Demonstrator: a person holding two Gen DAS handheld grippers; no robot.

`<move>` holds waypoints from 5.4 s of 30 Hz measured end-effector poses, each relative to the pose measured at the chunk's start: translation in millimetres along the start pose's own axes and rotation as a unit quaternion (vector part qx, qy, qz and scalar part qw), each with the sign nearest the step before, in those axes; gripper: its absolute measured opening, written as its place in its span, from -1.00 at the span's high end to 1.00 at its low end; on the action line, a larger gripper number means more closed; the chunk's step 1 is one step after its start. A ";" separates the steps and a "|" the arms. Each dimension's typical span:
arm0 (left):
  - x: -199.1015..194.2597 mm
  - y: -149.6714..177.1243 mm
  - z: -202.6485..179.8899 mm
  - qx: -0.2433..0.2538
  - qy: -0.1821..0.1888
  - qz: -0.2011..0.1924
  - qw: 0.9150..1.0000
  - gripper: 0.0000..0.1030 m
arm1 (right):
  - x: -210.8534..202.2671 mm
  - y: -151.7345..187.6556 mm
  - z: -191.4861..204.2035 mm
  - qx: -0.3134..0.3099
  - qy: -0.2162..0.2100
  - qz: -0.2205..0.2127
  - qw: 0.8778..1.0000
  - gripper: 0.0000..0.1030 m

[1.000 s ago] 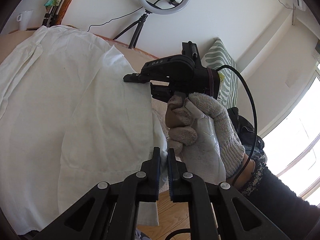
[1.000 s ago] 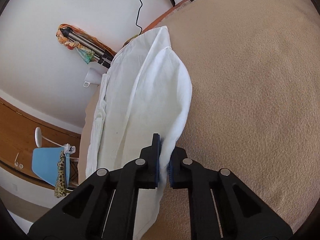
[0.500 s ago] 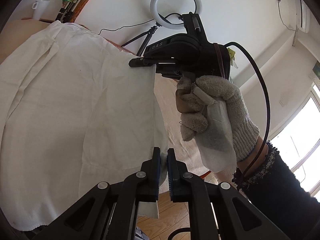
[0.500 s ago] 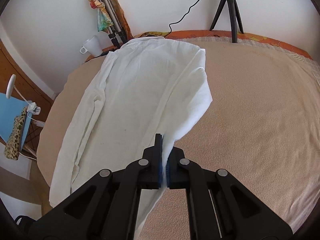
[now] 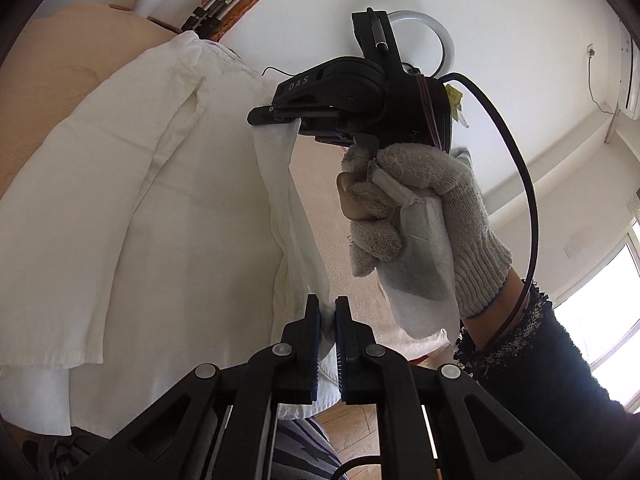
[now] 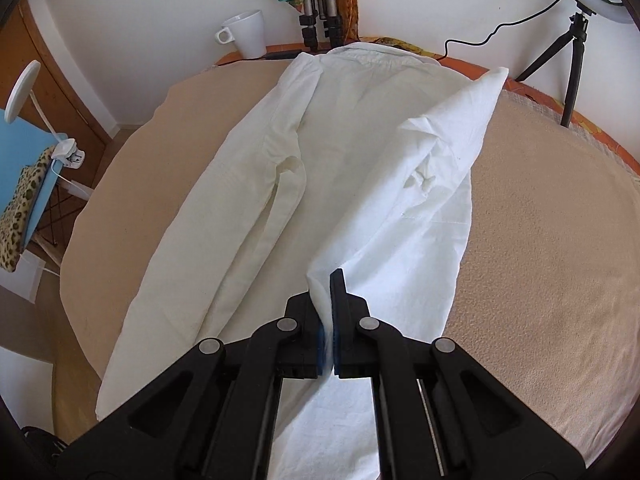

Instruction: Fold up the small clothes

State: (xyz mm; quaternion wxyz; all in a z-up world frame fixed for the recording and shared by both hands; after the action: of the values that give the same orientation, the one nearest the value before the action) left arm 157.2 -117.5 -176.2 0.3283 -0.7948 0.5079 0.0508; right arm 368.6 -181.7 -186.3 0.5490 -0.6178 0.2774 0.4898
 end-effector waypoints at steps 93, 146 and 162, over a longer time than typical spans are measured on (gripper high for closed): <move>-133.8 -16.6 121.3 -0.013 -0.143 -0.020 0.989 0.35 | -7.9 131.8 122.4 0.128 -0.306 0.033 0.943 0.13; -118.8 -14.1 121.5 -0.026 -0.144 -0.038 0.989 0.72 | 4.8 21.5 119.6 -0.006 -0.116 -0.005 0.993 0.56; -125.4 -3.6 115.2 -0.002 -0.159 -0.029 0.987 0.85 | 47.6 16.3 168.9 -0.033 -0.117 0.020 0.992 0.57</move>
State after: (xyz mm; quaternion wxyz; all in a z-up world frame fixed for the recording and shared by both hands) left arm 129.3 46.5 -212.3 0.4045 -0.7919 0.4257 0.1675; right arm 320.8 -15.9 -222.3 0.5475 -0.5681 0.2070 0.5785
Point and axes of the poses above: each gripper's, at about its wrist camera, not at the fingertips, and x roughly the way its jaws point, z to its left, y to its underside, the point moved 7 cm from there along x, roughly the way its jaws point, and after that the axes turned 4 degrees about y, right-handed, at the moved point
